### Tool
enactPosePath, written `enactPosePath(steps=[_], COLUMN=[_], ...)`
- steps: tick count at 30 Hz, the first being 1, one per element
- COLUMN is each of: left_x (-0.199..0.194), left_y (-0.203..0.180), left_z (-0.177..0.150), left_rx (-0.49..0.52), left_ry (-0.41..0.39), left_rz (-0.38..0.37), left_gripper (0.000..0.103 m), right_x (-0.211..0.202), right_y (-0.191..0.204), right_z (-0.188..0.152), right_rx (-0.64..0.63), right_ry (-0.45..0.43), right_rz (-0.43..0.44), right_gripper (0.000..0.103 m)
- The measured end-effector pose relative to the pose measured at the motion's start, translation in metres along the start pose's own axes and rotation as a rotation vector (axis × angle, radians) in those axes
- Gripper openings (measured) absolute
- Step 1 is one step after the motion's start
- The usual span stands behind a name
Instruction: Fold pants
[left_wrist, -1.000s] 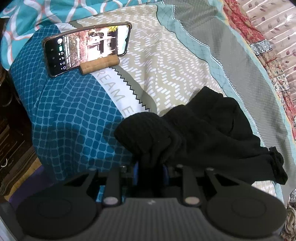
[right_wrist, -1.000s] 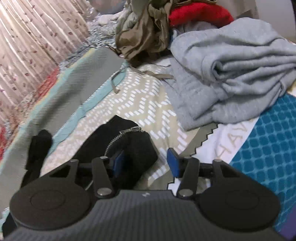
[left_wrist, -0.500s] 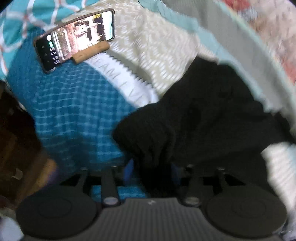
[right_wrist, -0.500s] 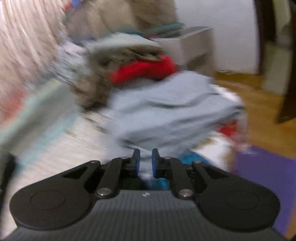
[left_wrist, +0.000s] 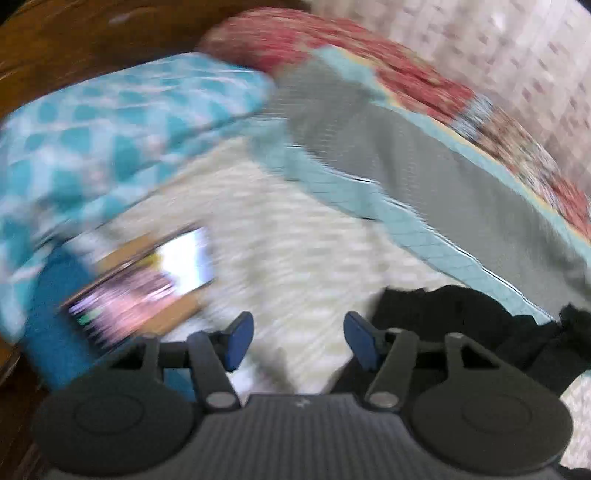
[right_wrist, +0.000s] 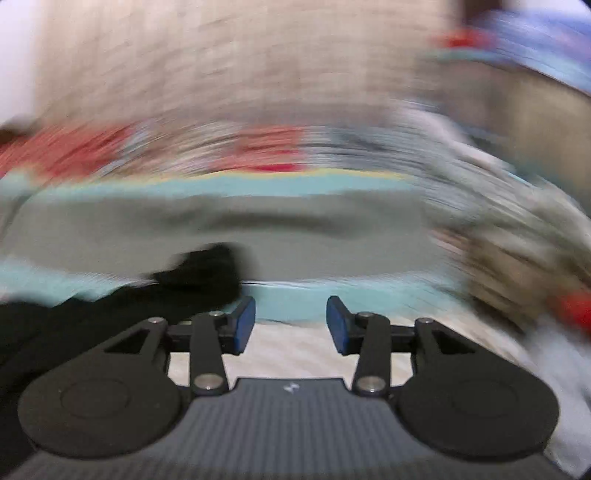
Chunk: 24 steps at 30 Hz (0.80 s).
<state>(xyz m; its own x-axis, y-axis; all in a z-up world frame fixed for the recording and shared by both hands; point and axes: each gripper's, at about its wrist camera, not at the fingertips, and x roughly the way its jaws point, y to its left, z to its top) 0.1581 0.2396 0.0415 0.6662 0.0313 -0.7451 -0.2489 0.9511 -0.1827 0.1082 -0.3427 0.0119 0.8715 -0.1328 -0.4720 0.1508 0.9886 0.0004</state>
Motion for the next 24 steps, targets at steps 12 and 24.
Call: enactPosePath(steps=[12,24], left_x=[0.135,0.117], left_y=[-0.142,-0.139], left_z=[-0.007,0.025], left_rx=[0.292,0.207], left_ry=[0.079,-0.045], left_rz=[-0.079,-0.043], left_gripper=[0.078,0.01], right_x=[0.215,0.115], right_y=[0.15,-0.05], right_z=[0.022,0.064], right_rx=[-0.57,0.162], right_ry=[0.187,0.0], right_rz=[0.076,-0.197], right_gripper=[0.052,0.004])
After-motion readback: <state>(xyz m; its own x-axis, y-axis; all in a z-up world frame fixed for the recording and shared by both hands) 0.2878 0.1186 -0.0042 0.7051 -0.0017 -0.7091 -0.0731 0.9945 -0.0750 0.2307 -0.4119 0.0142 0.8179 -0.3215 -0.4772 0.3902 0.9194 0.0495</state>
